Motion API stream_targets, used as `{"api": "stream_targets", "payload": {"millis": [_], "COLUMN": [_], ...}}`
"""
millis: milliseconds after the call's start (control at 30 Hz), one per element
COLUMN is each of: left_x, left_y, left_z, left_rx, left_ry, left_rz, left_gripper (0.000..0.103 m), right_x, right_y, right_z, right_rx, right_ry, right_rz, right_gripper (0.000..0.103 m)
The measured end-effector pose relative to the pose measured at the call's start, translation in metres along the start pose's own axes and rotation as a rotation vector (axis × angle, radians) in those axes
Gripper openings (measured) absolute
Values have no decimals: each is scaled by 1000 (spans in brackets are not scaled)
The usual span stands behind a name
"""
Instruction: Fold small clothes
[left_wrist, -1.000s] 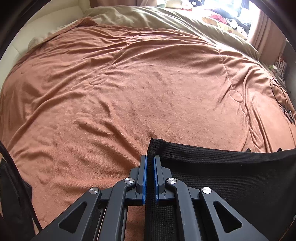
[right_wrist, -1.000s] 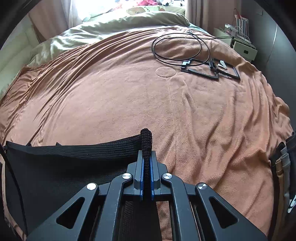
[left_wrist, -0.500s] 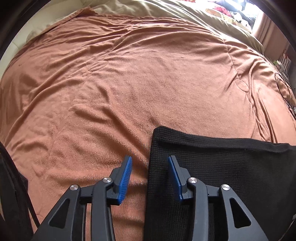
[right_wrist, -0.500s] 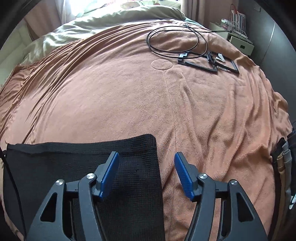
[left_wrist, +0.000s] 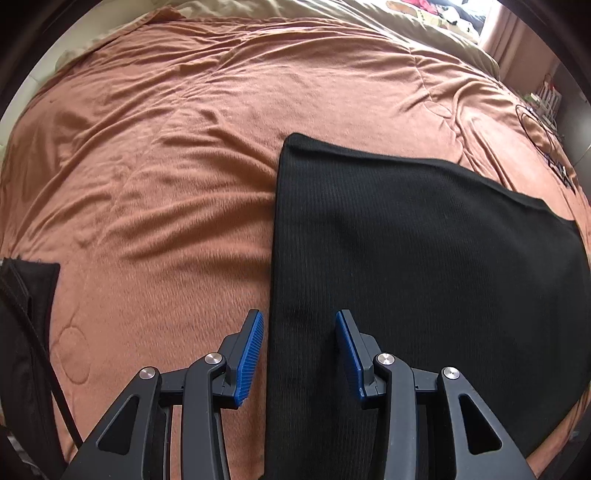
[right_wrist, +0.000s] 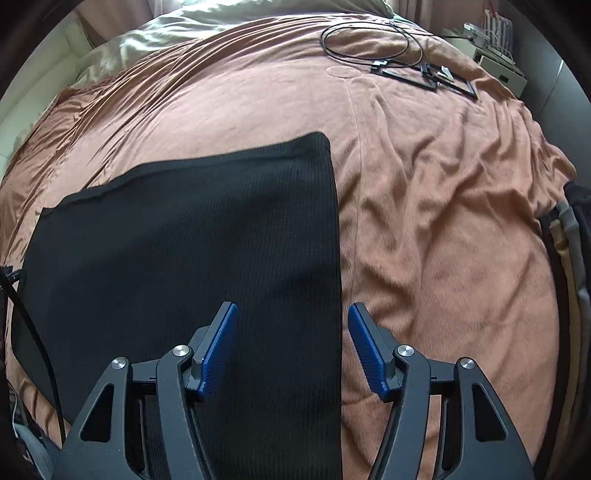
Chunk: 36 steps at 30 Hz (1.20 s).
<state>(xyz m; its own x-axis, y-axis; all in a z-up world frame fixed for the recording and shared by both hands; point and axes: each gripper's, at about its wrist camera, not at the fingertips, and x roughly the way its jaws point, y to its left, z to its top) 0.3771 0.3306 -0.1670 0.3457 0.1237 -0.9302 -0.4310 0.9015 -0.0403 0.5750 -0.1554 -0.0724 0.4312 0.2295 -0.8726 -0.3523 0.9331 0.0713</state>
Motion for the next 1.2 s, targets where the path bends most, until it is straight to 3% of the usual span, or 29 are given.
{"api": "stream_targets", "payload": {"millis": [200, 800, 967, 1200], "left_x": [-12, -49, -74, -116], "left_y": [2, 34, 46, 27], "left_z": [-40, -140, -151, -148], "left_rx": [1, -36, -73, -58], "left_ry": [12, 0, -36, -137], "left_rz": [3, 28, 30, -16], "left_gripper": [43, 52, 51, 51], "right_x": [-8, -54, -77, -117], "right_y": [-4, -18, -20, 5], "right_z": [-43, -147, -165, -176], "right_rx": [4, 38, 117, 86], "right_ry": [24, -29, -69, -163], "right_rz": [-20, -77, -78, -29], "right_gripper": [60, 60, 60, 60]}}
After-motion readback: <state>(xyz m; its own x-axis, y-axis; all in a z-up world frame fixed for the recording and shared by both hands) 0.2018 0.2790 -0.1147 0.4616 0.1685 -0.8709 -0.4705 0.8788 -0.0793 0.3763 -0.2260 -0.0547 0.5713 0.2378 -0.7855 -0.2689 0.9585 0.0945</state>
